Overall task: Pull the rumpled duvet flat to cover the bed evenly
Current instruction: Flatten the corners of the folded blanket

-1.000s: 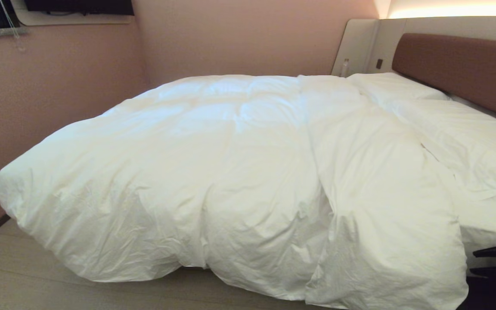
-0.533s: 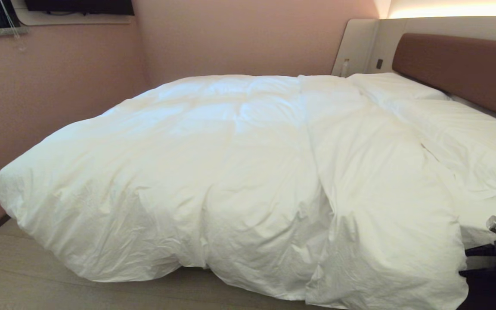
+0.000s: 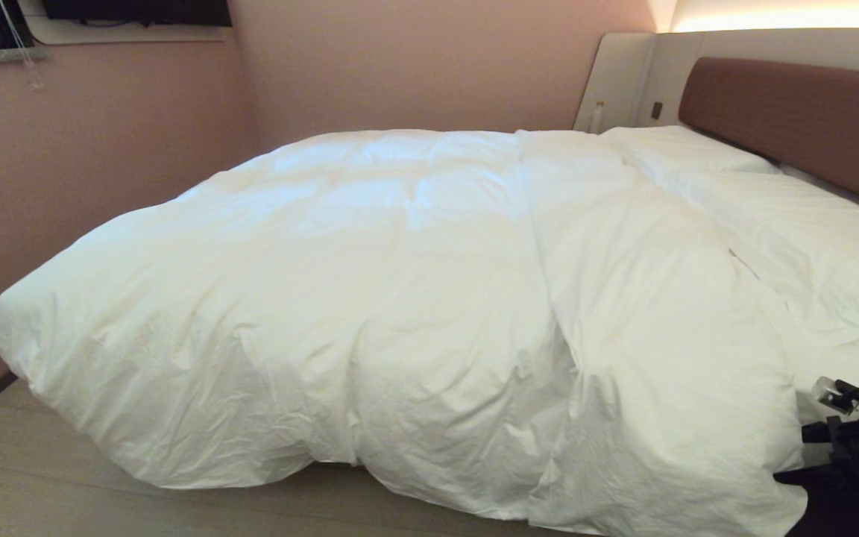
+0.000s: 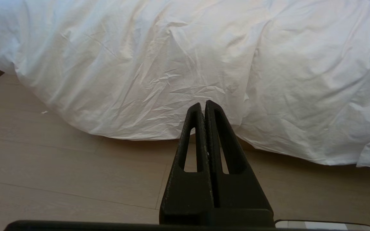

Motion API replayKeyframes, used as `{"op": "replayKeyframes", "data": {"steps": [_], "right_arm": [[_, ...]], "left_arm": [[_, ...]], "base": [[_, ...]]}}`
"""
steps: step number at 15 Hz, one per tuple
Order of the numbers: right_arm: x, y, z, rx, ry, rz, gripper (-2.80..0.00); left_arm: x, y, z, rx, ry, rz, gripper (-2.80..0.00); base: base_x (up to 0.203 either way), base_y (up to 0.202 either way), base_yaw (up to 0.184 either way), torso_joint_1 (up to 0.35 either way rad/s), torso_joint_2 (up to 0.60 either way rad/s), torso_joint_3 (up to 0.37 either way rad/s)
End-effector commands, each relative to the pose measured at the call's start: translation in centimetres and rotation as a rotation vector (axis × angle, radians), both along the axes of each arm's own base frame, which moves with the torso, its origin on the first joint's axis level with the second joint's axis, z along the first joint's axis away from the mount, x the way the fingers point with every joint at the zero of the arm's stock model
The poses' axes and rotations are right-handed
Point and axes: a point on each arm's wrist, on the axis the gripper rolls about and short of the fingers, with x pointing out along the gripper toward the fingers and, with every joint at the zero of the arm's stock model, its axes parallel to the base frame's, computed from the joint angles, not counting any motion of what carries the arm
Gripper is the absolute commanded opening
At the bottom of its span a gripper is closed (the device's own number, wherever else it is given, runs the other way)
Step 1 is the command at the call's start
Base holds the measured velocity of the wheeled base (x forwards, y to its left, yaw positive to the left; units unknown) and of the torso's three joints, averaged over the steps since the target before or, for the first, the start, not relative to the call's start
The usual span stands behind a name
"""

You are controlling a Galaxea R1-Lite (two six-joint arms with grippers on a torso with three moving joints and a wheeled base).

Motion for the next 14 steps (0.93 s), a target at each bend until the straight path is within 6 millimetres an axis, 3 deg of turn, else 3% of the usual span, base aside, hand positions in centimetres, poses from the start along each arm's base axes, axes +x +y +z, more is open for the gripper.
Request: {"op": "replayKeyframes", "data": {"steps": [1,11,12,14], "right_arm": [[0.3,0.4,-0.4,0.009,0.003,0.016,0.00],[-1.2,2.3,-0.8,0.060,0.055,0.052,0.00],[-1.1,2.2,-0.7,0.059,0.054,0.052,-2.80],[-1.1,2.2,-0.6,0.058,0.051,0.052,-2.80]], "left_arm": [[0.0,0.0,0.0,-0.001,0.000,0.000,-2.80],[0.0,0.0,0.0,-0.001,0.000,0.000,-2.80],[0.0,0.0,0.0,-0.001,0.000,0.000,-2.80],[0.0,0.0,0.0,-0.001,0.000,0.000,-2.80]], "base": [[0.000,0.000,0.000,0.000,0.00,0.000],[0.000,0.000,0.000,0.000,0.00,0.000],[0.000,0.000,0.000,0.000,0.00,0.000],[0.000,0.000,0.000,0.000,0.00,0.000]]}}
